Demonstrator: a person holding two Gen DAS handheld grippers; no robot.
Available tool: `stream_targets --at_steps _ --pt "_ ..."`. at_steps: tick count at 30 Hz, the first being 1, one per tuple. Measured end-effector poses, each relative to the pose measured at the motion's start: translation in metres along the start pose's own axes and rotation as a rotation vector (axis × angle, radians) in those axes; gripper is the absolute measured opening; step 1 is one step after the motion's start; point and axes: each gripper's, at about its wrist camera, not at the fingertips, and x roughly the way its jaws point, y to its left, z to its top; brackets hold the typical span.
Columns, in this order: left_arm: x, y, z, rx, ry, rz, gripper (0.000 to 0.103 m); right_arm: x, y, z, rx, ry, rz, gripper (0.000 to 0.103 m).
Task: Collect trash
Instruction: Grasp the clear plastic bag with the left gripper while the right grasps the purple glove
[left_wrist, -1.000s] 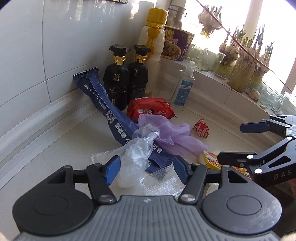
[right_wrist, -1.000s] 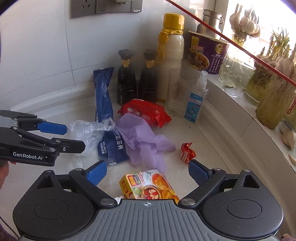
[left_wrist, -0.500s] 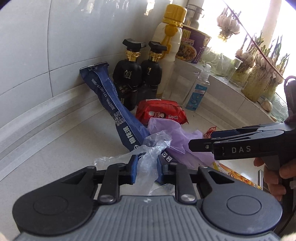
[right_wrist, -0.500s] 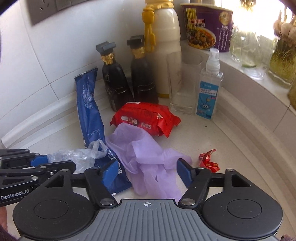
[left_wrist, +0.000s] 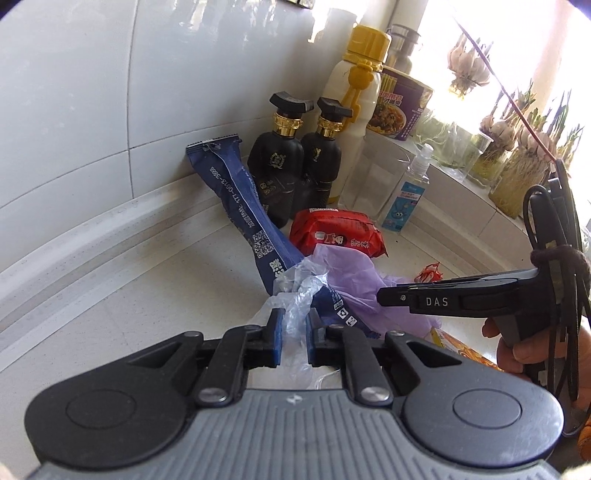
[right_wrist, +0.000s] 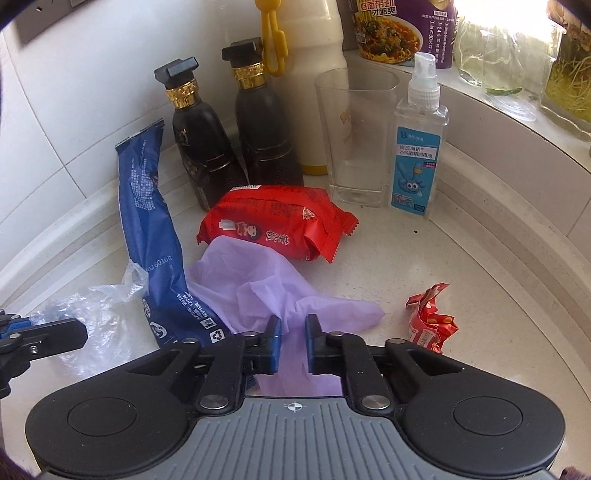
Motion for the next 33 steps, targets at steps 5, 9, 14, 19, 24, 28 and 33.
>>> stream_targets --at_steps 5,9,14,19,24,28,33 --pt "-0.011 0.003 0.003 -0.009 -0.012 0.01 0.011 -0.015 -0.001 0.0 0.03 -0.034 0.019 0.004" --pt "-0.021 0.004 0.006 -0.015 -0.021 0.015 0.011 -0.031 0.001 0.002 0.038 -0.066 0.03 0.0" --pt "-0.035 0.005 0.007 -0.022 -0.03 0.02 0.011 -0.053 0.005 0.005 0.03 -0.11 0.035 0.0" --pt "-0.05 0.007 0.007 -0.032 -0.043 0.015 0.011 -0.067 0.008 0.01 0.031 -0.112 0.022 0.01" --pt "-0.058 0.009 -0.001 -0.033 -0.034 0.015 0.011 -0.046 0.001 0.012 0.127 -0.057 0.026 0.052" --pt "-0.058 0.012 -0.008 -0.041 -0.014 0.024 0.011 -0.018 0.005 0.009 0.114 -0.015 -0.004 0.061" --pt "-0.059 0.017 -0.012 -0.048 0.002 0.035 0.012 0.008 0.012 0.006 0.07 0.004 -0.096 0.041"
